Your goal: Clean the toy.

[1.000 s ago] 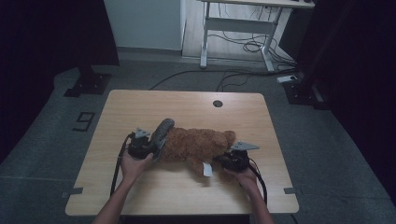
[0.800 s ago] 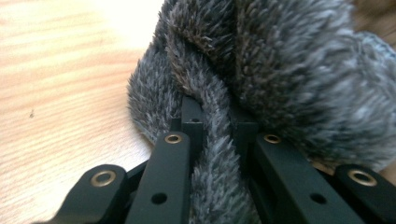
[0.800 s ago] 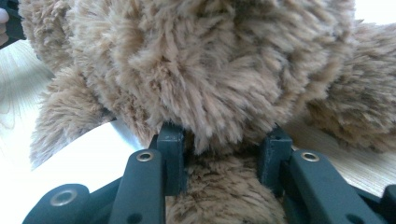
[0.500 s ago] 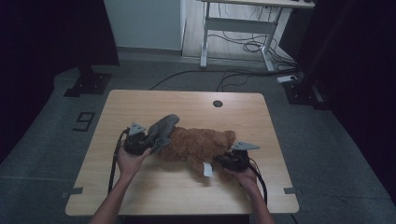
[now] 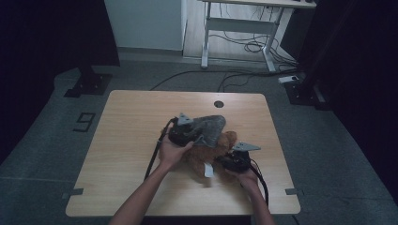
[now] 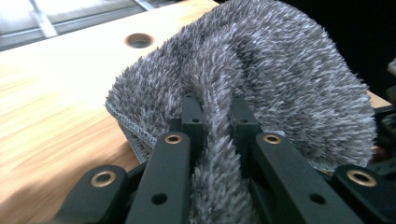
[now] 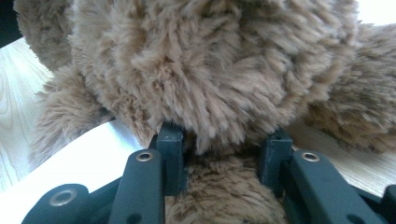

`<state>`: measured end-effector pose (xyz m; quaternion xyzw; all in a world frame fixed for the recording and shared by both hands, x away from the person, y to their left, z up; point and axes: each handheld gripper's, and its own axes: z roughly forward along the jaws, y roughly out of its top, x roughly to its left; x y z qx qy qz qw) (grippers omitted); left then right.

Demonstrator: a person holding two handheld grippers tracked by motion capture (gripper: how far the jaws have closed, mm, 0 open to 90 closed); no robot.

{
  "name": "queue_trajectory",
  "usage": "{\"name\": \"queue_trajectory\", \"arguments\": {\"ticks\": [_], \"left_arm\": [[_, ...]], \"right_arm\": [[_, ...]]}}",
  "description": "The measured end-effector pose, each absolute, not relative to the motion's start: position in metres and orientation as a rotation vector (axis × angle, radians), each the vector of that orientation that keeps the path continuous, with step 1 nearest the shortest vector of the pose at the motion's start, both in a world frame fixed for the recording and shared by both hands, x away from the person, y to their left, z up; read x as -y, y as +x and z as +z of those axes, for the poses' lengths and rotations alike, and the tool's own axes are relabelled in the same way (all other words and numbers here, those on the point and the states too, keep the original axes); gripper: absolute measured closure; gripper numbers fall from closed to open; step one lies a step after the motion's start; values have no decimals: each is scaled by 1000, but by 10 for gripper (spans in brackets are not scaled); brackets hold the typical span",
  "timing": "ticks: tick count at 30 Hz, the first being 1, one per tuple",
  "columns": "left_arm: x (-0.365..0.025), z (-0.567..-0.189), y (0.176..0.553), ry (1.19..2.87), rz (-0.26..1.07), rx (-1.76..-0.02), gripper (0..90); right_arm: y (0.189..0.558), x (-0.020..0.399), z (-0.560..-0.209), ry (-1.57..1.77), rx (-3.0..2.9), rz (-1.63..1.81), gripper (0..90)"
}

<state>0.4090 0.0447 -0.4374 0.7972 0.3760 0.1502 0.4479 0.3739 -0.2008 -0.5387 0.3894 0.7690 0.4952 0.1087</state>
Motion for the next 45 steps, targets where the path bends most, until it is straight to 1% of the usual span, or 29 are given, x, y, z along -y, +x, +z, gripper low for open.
{"name": "queue_trajectory", "arguments": {"ticks": [1,4,8,12,15,17,21,24,28,32,39,42,45], "left_arm": [[-26,-436,413,2013,364,-911,801],[-6,-439,419,2098,368,-908,799],[-11,-444,421,2101,345,-933,800],[-27,-446,420,2083,336,-961,800],[-42,-442,418,2113,370,-974,799],[-57,-438,416,2137,417,-994,800],[-93,-434,413,2098,408,-1051,799],[-116,-434,407,2069,436,-1076,799],[-145,-440,399,2027,449,-1119,798],[-170,-457,394,2012,414,-1182,801],[-185,-492,385,2025,370,-1240,802],[-190,-506,385,2035,326,-1270,801],[-189,-509,388,1996,300,-1274,802]], "right_arm": [[374,201,-539,1141,-2259,1457,610],[373,200,-539,1149,-2259,1450,611],[373,199,-540,1156,-2259,1438,611],[372,197,-540,1138,-2260,1425,611],[371,197,-540,1123,-2264,1420,614],[370,197,-540,1117,-2265,1419,615],[369,197,-540,1110,-2270,1420,615],[368,195,-540,1100,-2269,1412,616],[368,196,-541,1101,-2273,1414,616],[368,196,-541,1100,-2275,1419,616],[368,196,-542,1104,-2275,1423,616],[368,196,-542,1103,-2271,1425,616],[370,195,-543,1106,-2270,1429,617]]}}
